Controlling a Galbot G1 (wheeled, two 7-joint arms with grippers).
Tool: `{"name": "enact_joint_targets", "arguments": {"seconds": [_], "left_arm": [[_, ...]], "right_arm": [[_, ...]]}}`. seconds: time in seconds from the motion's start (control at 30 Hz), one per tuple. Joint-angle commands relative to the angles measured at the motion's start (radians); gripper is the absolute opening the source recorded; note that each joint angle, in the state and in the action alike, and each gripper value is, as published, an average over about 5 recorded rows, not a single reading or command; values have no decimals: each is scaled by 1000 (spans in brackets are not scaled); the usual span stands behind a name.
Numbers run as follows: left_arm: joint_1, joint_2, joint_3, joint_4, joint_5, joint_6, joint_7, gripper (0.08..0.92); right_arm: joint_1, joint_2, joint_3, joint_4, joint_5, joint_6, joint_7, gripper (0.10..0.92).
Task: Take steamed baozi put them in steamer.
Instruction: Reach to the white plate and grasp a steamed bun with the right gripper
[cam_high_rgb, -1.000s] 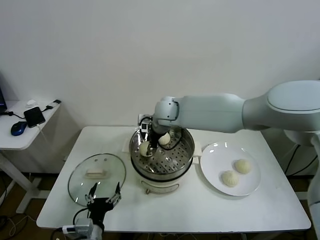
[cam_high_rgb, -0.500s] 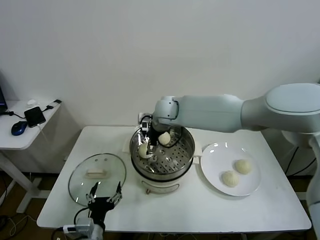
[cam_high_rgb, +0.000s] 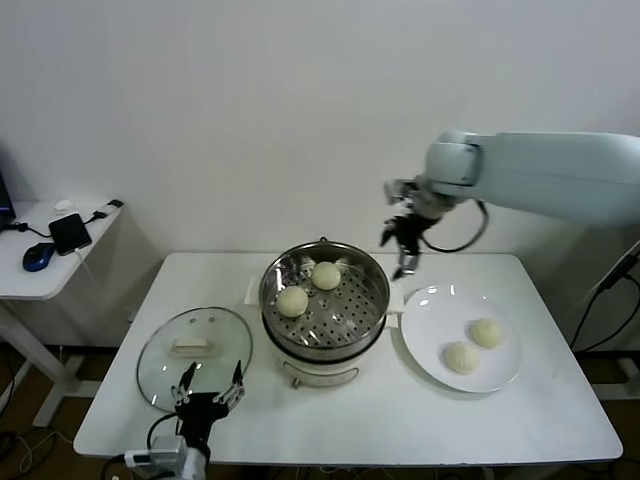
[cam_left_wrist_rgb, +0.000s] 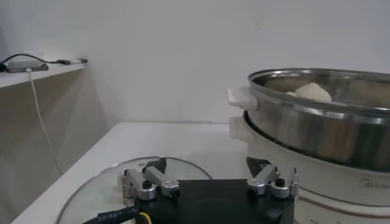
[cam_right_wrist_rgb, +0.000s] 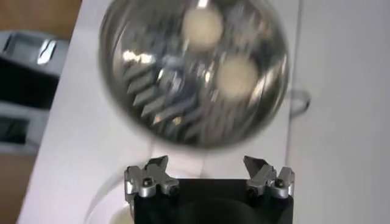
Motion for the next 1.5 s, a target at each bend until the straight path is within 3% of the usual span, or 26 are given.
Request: {"name": "enact_joint_targets", "arguments": {"seconds": [0.03,0.23,0.43,1.27,1.5], "left_arm": [[0,0,1,1,0,1,0,823],[10,-4,-6,-2,4,0,-1,823],[22,-8,-15,-4,5,0,-3,823],[23,-6,-20,11,5,-2,-4,823],[22,-6,-19,10,6,2,-3,823]], "right_arm": [[-29,-338,-108,112,-222,61,-74,823],[-357,-398,120,64,-370,6,-10,823],[-567,-353,312,-19,-416,-34,51,823],[-738,-182,468,-143,-398,-98,148,820],[-709,-174,448,-136,-392,-94,122,694]]}}
